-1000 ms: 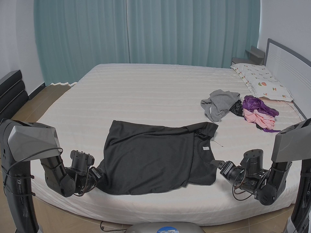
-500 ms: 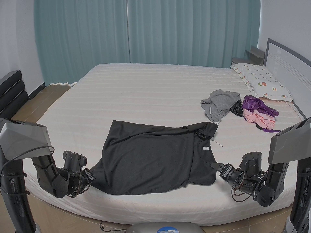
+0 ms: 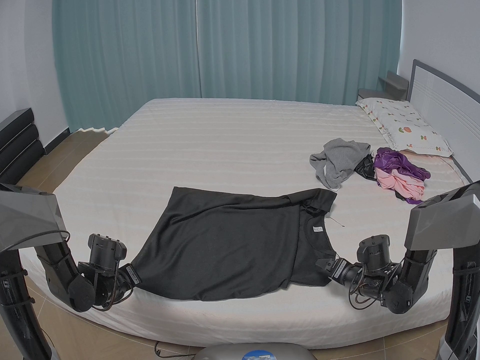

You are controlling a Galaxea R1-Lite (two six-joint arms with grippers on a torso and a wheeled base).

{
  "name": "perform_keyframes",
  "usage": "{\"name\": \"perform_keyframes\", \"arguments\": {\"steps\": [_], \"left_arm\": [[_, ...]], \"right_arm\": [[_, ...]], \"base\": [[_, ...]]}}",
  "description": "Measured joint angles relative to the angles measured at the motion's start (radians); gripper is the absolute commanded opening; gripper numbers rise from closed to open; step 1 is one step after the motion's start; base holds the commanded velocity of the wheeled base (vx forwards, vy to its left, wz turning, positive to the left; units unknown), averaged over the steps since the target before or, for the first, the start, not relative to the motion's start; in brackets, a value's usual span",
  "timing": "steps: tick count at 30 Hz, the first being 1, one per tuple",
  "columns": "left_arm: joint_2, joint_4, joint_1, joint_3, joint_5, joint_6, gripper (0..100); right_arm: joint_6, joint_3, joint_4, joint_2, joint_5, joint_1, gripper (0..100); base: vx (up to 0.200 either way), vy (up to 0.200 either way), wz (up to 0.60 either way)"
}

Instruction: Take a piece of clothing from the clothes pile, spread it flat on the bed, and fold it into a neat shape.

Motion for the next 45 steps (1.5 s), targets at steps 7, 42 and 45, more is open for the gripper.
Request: {"name": "perform_keyframes", "arguments": {"steps": [7, 42, 45], "left_arm": [[0.001, -0.006, 0.006, 0.006, 0.018, 0.017, 0], [0.069, -0.142, 0.121, -0.112, 0.018, -0.08, 0], [0.085, -0.158, 0.124, -0.118, 0.017, -0.083, 0]], "right_arm": [[-0.02, -0.118, 0.155, 0.009, 0.004, 0.023, 100], [-0.041, -0.735, 0.53, 0.024, 0.023, -0.139, 0], [-0.042, -0.837, 0.58, 0.061, 0.021, -0.138, 0]], "base": [[0.0, 0.0, 0.0], [0.0, 0.0, 0.0], [0.0, 0.0, 0.0]]}}
